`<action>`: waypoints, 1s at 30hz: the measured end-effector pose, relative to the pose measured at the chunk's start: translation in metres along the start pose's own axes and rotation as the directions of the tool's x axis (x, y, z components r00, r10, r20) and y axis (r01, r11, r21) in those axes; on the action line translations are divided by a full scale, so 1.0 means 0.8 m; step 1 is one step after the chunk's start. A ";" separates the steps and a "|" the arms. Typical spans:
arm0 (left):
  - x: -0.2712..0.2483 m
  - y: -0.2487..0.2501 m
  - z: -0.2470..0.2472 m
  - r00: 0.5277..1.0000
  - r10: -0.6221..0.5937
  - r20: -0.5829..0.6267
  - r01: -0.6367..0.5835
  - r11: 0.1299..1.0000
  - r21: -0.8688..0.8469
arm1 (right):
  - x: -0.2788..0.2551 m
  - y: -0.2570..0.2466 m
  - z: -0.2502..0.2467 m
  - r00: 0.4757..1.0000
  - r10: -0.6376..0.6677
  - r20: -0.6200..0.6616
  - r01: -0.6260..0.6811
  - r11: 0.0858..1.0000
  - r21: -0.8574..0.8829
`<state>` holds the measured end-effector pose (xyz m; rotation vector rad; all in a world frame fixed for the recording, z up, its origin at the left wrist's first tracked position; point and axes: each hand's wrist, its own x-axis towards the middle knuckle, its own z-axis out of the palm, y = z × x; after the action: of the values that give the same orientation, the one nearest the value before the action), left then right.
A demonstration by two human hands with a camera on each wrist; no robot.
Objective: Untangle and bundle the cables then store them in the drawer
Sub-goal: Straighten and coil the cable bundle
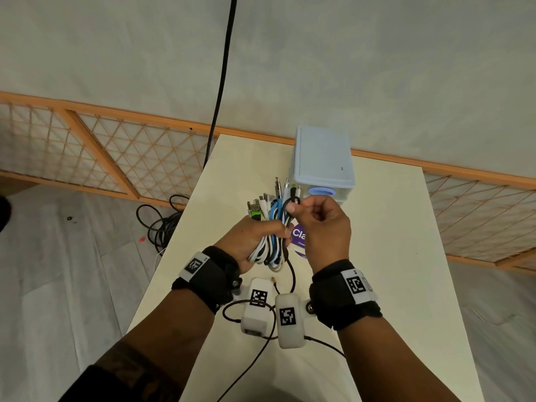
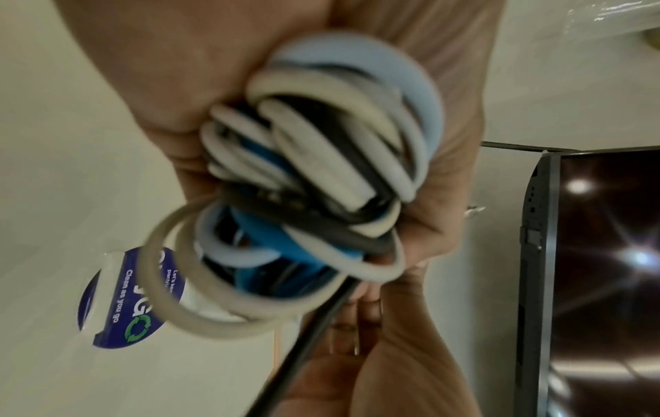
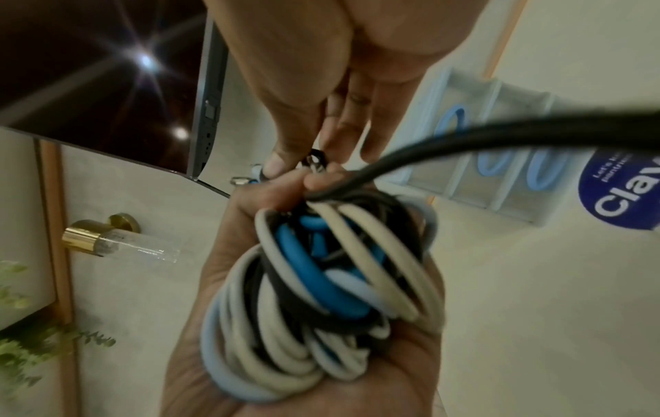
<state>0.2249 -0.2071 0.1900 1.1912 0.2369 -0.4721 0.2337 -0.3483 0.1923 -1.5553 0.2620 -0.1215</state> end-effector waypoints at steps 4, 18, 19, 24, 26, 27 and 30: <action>0.005 -0.001 0.008 0.994 0.098 -0.050 -0.099 0.995 -0.030 | -0.001 0.008 0.000 0.966 0.168 0.195 -0.163 0.986 -0.043; 0.028 0.023 -0.016 0.926 0.126 -0.356 -0.230 0.936 -0.267 | -0.029 0.015 -0.041 0.843 0.149 0.517 -0.066 0.982 -0.175; 0.028 0.023 -0.017 0.926 0.126 -0.356 -0.234 0.931 -0.280 | -0.029 0.016 -0.044 0.835 0.145 0.530 -0.053 0.981 -0.186; 0.030 0.030 -0.027 0.931 0.105 -0.350 -0.237 0.902 -0.361 | -0.028 0.030 -0.060 0.751 0.232 0.618 -0.076 0.960 -0.268; 0.030 0.033 -0.033 0.934 0.113 -0.340 -0.243 0.897 -0.369 | -0.028 0.034 -0.067 0.708 0.264 0.654 -0.086 0.952 -0.292; 0.030 0.034 -0.035 0.934 0.116 -0.338 -0.245 0.897 -0.368 | -0.028 0.035 -0.069 0.694 0.274 0.666 -0.090 0.951 -0.297; 0.028 0.033 -0.041 0.931 0.140 -0.336 -0.248 0.919 -0.305 | -0.028 0.029 -0.071 0.721 0.263 0.641 -0.094 0.954 -0.285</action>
<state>0.2592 -0.1742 0.1913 0.9267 0.4453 -0.0570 0.1960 -0.3976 0.1716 -1.6919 -0.1638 0.6550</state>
